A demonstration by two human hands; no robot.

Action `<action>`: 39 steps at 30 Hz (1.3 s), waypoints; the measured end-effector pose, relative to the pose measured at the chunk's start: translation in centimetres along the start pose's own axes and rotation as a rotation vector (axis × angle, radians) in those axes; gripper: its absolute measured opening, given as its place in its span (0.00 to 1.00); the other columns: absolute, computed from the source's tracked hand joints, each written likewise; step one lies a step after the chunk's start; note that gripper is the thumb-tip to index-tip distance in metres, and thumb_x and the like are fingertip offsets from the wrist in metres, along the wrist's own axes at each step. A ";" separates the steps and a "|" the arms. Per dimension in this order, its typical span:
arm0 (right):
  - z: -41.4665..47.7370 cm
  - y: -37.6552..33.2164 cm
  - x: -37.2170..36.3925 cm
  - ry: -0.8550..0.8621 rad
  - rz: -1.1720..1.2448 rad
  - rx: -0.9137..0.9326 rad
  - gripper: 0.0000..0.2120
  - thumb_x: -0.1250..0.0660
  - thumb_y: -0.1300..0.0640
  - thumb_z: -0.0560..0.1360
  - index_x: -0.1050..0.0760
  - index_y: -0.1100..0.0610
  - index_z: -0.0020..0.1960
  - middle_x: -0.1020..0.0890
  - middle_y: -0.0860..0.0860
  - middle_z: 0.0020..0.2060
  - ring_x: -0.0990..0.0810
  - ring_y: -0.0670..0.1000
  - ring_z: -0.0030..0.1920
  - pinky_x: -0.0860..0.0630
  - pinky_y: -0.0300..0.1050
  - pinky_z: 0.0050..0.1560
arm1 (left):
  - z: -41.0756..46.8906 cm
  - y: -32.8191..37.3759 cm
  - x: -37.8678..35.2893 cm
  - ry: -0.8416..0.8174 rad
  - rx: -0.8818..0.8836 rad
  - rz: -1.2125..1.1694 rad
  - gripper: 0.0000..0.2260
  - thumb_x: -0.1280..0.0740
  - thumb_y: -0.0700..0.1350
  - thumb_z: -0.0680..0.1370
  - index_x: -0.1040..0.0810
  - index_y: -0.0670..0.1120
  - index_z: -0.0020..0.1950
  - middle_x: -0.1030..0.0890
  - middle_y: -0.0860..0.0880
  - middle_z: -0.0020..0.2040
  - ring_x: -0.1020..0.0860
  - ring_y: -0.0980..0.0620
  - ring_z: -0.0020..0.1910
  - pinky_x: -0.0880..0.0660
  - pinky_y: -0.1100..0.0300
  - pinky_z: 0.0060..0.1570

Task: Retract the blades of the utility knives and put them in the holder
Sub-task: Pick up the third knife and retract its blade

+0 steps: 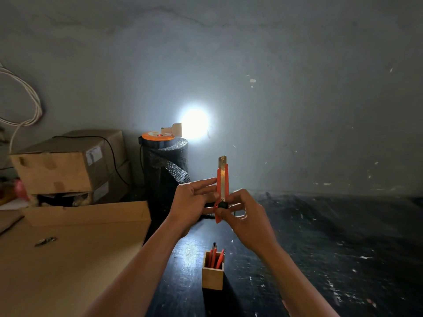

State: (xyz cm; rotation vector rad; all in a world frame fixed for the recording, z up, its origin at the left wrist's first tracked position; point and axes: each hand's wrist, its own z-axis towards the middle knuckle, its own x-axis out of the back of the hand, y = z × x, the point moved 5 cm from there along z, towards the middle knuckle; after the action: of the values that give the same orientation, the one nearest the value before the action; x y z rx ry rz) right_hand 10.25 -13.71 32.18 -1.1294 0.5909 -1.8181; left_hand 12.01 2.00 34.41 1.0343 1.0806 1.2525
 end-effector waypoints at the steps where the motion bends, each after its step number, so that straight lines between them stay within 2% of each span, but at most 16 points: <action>1: -0.1 -0.1 0.1 -0.001 0.007 0.008 0.13 0.26 0.48 0.75 0.26 0.43 0.56 0.22 0.28 0.43 0.19 0.34 0.43 0.28 0.25 0.40 | 0.0 0.0 0.0 -0.003 0.005 -0.011 0.18 0.32 0.27 0.77 0.16 0.41 0.63 0.10 0.44 0.49 0.11 0.45 0.44 0.14 0.52 0.40; 3: -0.3 -0.3 0.1 -0.022 -0.004 0.036 0.14 0.26 0.50 0.76 0.27 0.39 0.58 0.23 0.26 0.45 0.20 0.30 0.46 0.27 0.24 0.41 | -0.1 -0.1 0.0 -0.008 0.012 -0.033 0.17 0.32 0.27 0.77 0.16 0.41 0.63 0.10 0.44 0.49 0.11 0.47 0.43 0.14 0.53 0.39; 4: -0.3 -0.3 0.1 -0.032 -0.019 0.043 0.14 0.27 0.51 0.77 0.27 0.38 0.58 0.23 0.26 0.46 0.20 0.29 0.46 0.27 0.25 0.45 | 0.0 0.0 0.0 -0.009 0.011 -0.036 0.17 0.32 0.28 0.77 0.16 0.41 0.63 0.10 0.44 0.49 0.11 0.47 0.44 0.14 0.53 0.39; 6: -0.2 -0.1 -0.1 -0.039 -0.035 0.028 0.11 0.28 0.52 0.78 0.25 0.39 0.56 0.22 0.28 0.46 0.20 0.32 0.46 0.25 0.32 0.51 | 0.0 -0.1 0.1 -0.007 0.009 -0.038 0.17 0.31 0.28 0.77 0.16 0.41 0.63 0.10 0.44 0.49 0.11 0.47 0.44 0.14 0.52 0.40; 8: 0.0 0.0 -0.1 -0.031 -0.028 -0.001 0.08 0.28 0.51 0.77 0.25 0.42 0.52 0.23 0.29 0.44 0.20 0.33 0.44 0.25 0.33 0.49 | 0.1 -0.2 0.0 -0.009 0.010 -0.035 0.18 0.31 0.28 0.77 0.16 0.42 0.63 0.10 0.44 0.50 0.11 0.47 0.45 0.14 0.52 0.40; 12: -0.2 -0.1 0.1 0.002 0.004 -0.002 0.10 0.25 0.49 0.75 0.27 0.45 0.49 0.22 0.30 0.40 0.21 0.27 0.43 0.29 0.27 0.41 | -0.1 -0.3 -0.2 -0.016 0.015 -0.045 0.18 0.32 0.27 0.77 0.16 0.42 0.63 0.10 0.45 0.47 0.11 0.48 0.43 0.15 0.54 0.38; 17: -0.2 -0.2 0.2 -0.007 0.023 0.016 0.10 0.30 0.47 0.78 0.29 0.41 0.56 0.23 0.29 0.45 0.19 0.35 0.43 0.26 0.30 0.45 | 0.0 -0.4 0.2 -0.011 0.007 -0.034 0.18 0.32 0.27 0.77 0.16 0.42 0.63 0.10 0.44 0.49 0.11 0.47 0.43 0.15 0.54 0.37; 20: -0.1 -0.2 0.1 -0.016 0.029 0.018 0.12 0.31 0.47 0.79 0.30 0.40 0.59 0.22 0.29 0.47 0.19 0.33 0.44 0.26 0.28 0.44 | -0.1 -0.7 0.5 -0.014 0.005 -0.027 0.17 0.32 0.27 0.77 0.15 0.42 0.62 0.10 0.43 0.50 0.11 0.46 0.45 0.15 0.52 0.39; 22: 0.1 -0.2 0.2 0.003 0.044 0.013 0.14 0.32 0.47 0.79 0.31 0.39 0.62 0.21 0.34 0.50 0.20 0.34 0.44 0.26 0.27 0.44 | -0.2 -1.2 0.7 -0.023 0.005 -0.012 0.17 0.31 0.28 0.77 0.15 0.42 0.62 0.11 0.42 0.51 0.11 0.43 0.48 0.14 0.47 0.45; 25: 0.9 -0.1 0.3 0.025 0.055 0.009 0.18 0.33 0.47 0.80 0.32 0.41 0.68 0.22 0.40 0.55 0.20 0.41 0.48 0.25 0.32 0.50 | -0.5 -2.2 0.8 -0.052 0.013 0.016 0.16 0.31 0.28 0.78 0.16 0.41 0.63 0.11 0.40 0.52 0.12 0.40 0.50 0.15 0.42 0.50; 29: 2.1 0.6 -0.1 0.017 0.033 -0.010 0.19 0.33 0.48 0.81 0.29 0.44 0.71 0.24 0.39 0.55 0.22 0.42 0.51 0.27 0.32 0.50 | -1.0 -3.7 1.0 -0.069 0.024 0.038 0.16 0.32 0.27 0.78 0.15 0.41 0.61 0.11 0.41 0.50 0.11 0.42 0.48 0.14 0.51 0.44; 33: 3.0 1.6 -1.0 0.011 0.016 -0.042 0.16 0.32 0.50 0.80 0.24 0.48 0.68 0.20 0.41 0.55 0.20 0.44 0.52 0.24 0.35 0.50 | -1.1 -5.4 1.2 -0.079 0.065 0.015 0.17 0.32 0.25 0.77 0.15 0.44 0.56 0.10 0.46 0.46 0.11 0.47 0.44 0.16 0.57 0.39; 36: 3.4 2.9 -2.1 -0.022 0.058 -0.084 0.12 0.30 0.53 0.80 0.21 0.50 0.62 0.15 0.45 0.54 0.15 0.48 0.50 0.15 0.47 0.52 | -0.5 -7.2 1.8 -0.029 0.077 0.040 0.15 0.30 0.28 0.77 0.15 0.43 0.58 0.10 0.47 0.47 0.11 0.48 0.46 0.15 0.58 0.42; 39: 3.5 5.0 -3.2 -0.043 0.081 -0.138 0.08 0.29 0.54 0.79 0.22 0.48 0.57 0.14 0.47 0.49 0.14 0.48 0.48 0.14 0.54 0.52 | 0.2 -10.4 3.1 0.055 0.133 0.086 0.15 0.30 0.29 0.77 0.14 0.48 0.53 0.10 0.49 0.46 0.12 0.49 0.48 0.15 0.57 0.45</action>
State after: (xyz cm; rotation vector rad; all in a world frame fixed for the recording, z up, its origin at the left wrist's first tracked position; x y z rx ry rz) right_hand 16.09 -13.21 28.56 -1.2152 0.7361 -1.7009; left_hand 14.25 4.60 24.10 1.1632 1.1847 1.2978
